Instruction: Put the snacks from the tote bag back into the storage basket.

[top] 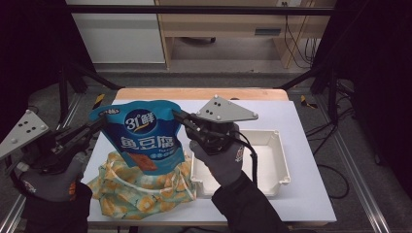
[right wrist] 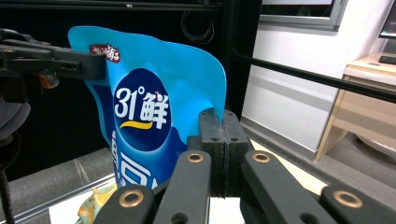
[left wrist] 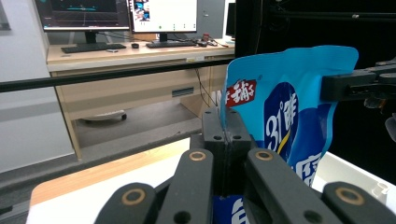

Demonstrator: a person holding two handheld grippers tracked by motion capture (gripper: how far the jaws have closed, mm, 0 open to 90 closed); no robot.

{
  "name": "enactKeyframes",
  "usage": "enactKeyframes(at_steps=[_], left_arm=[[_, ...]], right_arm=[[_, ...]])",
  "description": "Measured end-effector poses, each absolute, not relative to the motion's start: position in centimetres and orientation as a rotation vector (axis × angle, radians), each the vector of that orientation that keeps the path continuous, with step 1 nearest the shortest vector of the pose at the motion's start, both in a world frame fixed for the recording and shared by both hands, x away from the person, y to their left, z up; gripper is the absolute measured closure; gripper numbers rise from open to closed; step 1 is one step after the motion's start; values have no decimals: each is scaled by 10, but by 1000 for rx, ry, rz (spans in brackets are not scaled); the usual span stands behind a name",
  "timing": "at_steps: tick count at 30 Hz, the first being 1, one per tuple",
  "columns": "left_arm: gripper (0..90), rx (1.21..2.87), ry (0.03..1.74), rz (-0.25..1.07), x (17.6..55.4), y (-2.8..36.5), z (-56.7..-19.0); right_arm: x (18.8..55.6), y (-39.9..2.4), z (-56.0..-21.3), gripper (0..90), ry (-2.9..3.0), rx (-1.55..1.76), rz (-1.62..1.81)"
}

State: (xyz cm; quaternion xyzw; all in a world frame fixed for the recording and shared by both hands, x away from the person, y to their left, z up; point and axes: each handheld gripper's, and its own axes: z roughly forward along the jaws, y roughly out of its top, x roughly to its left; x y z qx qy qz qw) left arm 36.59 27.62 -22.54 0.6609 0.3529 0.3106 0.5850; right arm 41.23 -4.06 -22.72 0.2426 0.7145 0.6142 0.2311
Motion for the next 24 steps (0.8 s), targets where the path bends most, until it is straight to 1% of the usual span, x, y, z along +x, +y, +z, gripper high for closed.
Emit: enactKeyframes(at_steps=[19, 21, 24], left_arm=[[900, 1562, 770, 705, 371, 248, -218], [900, 1559, 755, 718, 373, 245, -218], [900, 1567, 759, 702, 374, 240, -218]], right_arm=[[407, -71, -222, 900, 1921, 691, 1669], [407, -74, -222, 900, 1917, 697, 1667], [406, -78, -222, 900, 1911, 702, 1662]])
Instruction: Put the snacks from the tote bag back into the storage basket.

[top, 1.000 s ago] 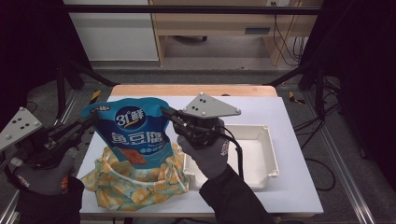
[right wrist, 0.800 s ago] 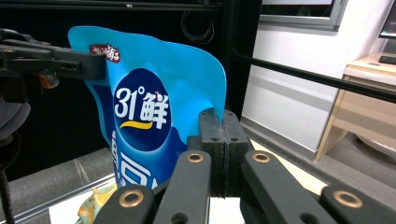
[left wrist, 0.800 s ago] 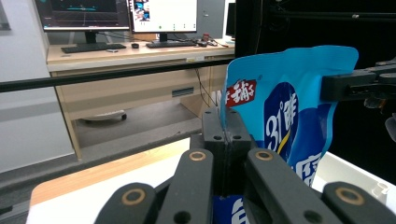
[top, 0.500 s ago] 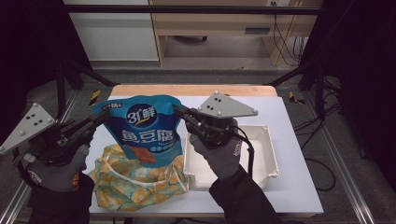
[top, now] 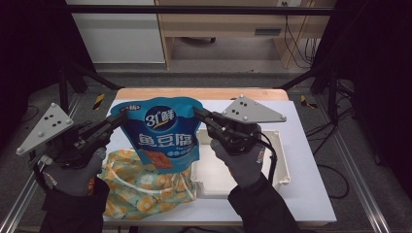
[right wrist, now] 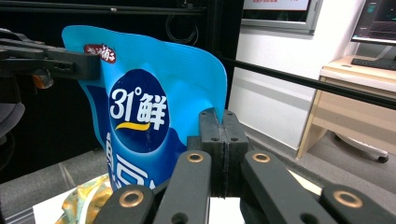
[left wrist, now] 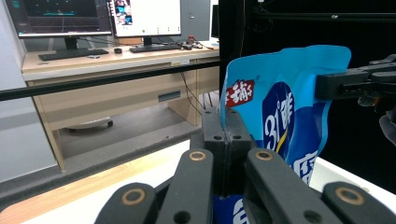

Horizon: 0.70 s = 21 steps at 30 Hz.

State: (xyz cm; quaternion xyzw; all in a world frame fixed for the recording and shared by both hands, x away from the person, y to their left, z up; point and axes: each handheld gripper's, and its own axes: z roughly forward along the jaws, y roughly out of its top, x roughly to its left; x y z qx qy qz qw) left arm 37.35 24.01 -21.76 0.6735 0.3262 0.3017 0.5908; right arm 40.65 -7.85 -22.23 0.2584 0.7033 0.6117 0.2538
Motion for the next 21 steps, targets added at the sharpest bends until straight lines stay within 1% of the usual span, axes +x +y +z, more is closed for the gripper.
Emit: enactKeyframes(at_steps=[9, 21], left_arm=[[900, 1597, 726, 713, 376, 218, -210], [900, 1622, 684, 673, 381, 186, -214]], right_arm=[[404, -98, -222, 900, 1877, 736, 1657], [396, -131, -225, 900, 1841, 776, 1622]])
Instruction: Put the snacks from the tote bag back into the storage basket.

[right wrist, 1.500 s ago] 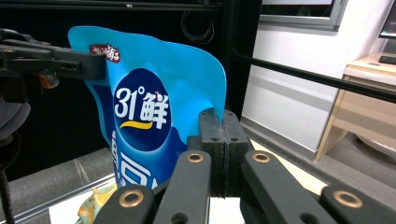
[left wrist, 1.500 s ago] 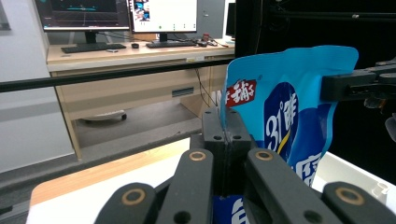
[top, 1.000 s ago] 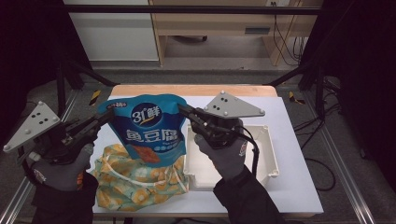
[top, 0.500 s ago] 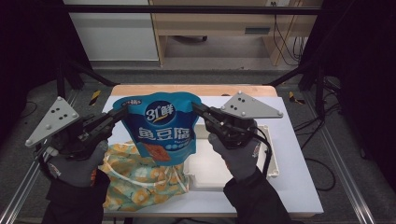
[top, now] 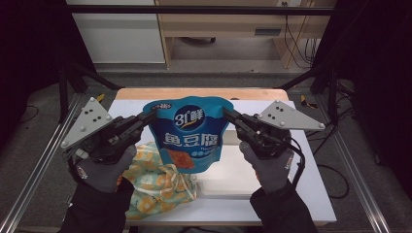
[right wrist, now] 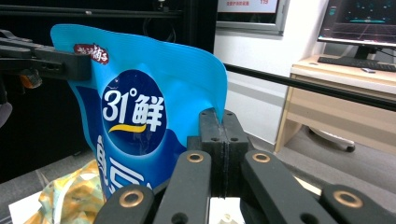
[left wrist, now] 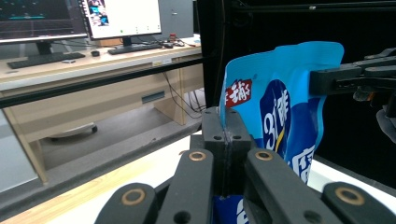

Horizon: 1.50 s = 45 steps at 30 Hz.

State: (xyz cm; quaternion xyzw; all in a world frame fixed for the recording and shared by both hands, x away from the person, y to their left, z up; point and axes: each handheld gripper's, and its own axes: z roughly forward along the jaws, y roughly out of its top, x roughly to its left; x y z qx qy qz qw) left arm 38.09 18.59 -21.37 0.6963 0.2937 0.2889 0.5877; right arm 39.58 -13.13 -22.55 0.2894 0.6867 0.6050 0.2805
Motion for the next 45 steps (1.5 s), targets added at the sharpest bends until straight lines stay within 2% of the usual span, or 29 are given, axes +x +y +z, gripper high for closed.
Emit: enactKeyframes(at_steps=[23, 45], left_arm=[[900, 1642, 638, 587, 394, 142, -238], [900, 1669, 613, 538, 409, 115, -260]], right_arm=[[386, -176, -248, 900, 1795, 861, 1570], [388, -199, -263, 900, 1774, 935, 1502]])
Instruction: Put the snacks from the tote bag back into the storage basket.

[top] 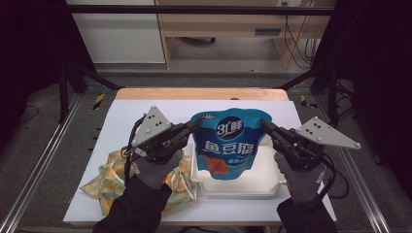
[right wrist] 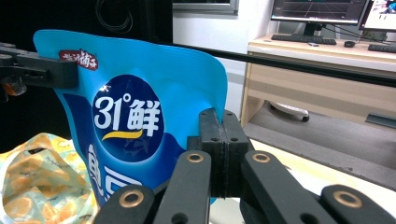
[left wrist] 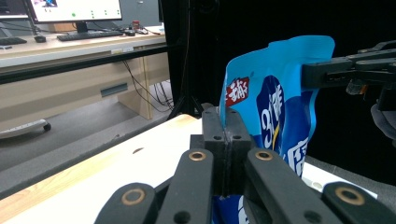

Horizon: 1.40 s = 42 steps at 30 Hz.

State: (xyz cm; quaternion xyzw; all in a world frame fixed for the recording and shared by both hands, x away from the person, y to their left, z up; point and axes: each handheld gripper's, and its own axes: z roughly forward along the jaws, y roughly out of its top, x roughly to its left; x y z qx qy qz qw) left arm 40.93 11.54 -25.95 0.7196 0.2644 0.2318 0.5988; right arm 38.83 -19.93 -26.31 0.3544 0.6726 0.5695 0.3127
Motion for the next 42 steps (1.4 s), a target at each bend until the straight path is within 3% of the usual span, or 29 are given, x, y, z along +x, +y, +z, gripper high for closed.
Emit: enactKeyframes(at_steps=[42], left_arm=[[899, 1756, 699, 476, 420, 127, -317]], right_arm=[[399, -187, -321, 900, 1886, 1011, 1445]])
